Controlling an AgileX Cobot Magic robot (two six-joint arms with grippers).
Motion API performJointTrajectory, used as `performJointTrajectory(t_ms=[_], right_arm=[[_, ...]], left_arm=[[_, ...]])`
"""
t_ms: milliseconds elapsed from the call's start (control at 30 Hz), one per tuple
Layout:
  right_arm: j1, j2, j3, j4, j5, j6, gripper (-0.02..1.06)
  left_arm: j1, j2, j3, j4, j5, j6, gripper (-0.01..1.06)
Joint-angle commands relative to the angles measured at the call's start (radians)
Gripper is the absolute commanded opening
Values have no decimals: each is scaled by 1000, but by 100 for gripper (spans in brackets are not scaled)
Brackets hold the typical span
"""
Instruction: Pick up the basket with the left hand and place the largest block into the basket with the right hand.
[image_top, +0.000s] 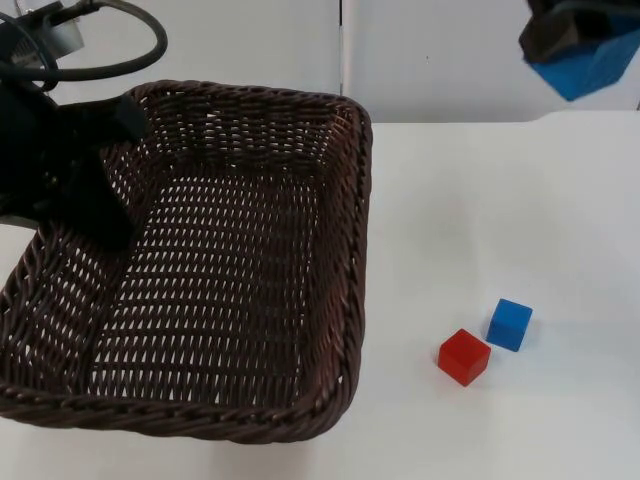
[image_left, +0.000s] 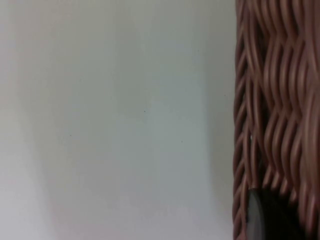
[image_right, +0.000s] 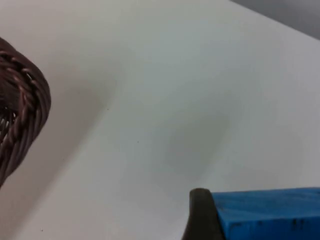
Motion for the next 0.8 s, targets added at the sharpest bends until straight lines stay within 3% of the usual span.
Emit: performJointTrajectory(t_ms=[0,400,533,767], right_arm=[[2,-18,-6,0,6,-7,0],[32,-20,-6,32,7,-27,0],[127,-20,-6,31,7,-106,0],[250,-20,-6,29,5,-112,0]], left_arm=[[-3,-15,-3,-24,5,-3,0],[-3,-15,-3,-28,5,-3,0],[-3,-15,-3,-28,5,-3,0],[-3,-15,-3,-28,5,-3,0]])
